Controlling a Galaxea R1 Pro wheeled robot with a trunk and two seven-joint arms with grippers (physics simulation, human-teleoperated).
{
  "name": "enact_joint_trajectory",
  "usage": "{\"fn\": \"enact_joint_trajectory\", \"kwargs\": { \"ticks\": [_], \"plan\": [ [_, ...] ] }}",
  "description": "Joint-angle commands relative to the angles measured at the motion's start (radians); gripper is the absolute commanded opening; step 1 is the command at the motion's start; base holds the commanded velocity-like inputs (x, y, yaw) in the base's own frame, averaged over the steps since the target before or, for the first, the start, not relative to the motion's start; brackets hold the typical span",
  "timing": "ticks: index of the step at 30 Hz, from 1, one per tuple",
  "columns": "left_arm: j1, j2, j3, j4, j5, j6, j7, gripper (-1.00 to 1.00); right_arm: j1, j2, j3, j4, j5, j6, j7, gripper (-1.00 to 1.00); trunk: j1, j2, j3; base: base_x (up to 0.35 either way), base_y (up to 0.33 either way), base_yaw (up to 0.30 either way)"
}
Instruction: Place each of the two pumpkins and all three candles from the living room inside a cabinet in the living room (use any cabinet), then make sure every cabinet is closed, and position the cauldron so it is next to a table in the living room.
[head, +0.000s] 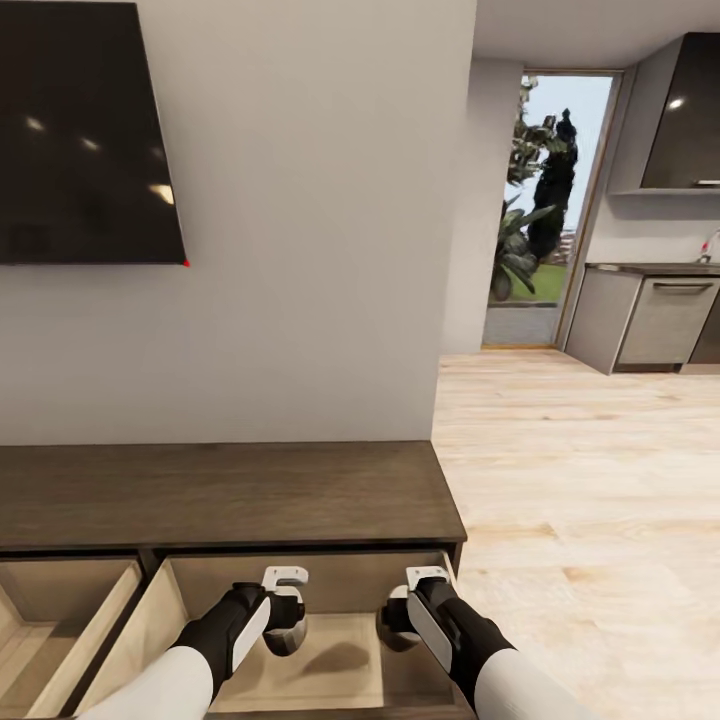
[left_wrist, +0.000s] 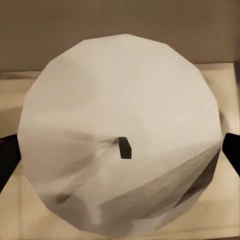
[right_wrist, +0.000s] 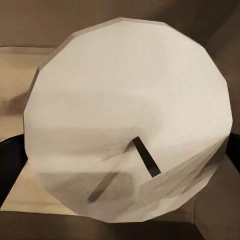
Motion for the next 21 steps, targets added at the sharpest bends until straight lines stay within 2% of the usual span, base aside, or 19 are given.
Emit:
{"fn": "enact_joint_trajectory", "kwargs": {
  "ticks": [1,4,14,21],
  "plan": [
    [0.000,0.001,-0.009,-0.002,0.008,0.005,0.009,-1.00,-0.001,0.000,0.003,-0.001,-0.005,0.004,0.003,-1.00,0.000,0.000,-0.001,0.011,-0.001,0.000],
    [-0.001,0.000,-0.009,-0.002,0.008,0.005,0.009,-1.00,-0.001,0.000,0.004,-0.001,-0.005,0.011,0.054,-1.00,0.000,0.000,-0.001,0.005,0.000,0.000],
    [0.000,-0.004,-0.009,-0.002,0.008,0.005,0.009,-1.00,-0.001,0.000,0.004,0.000,-0.005,0.015,0.075,-1.00,0.000,0.000,-0.001,0.000,0.000,0.000],
    [0.001,-0.008,-0.008,-0.002,0.008,0.005,0.009,-1.00,-0.001,0.000,0.004,0.001,-0.005,0.015,0.075,-1.00,0.003,-0.002,-0.028,0.000,0.000,0.000]
  ]
}}
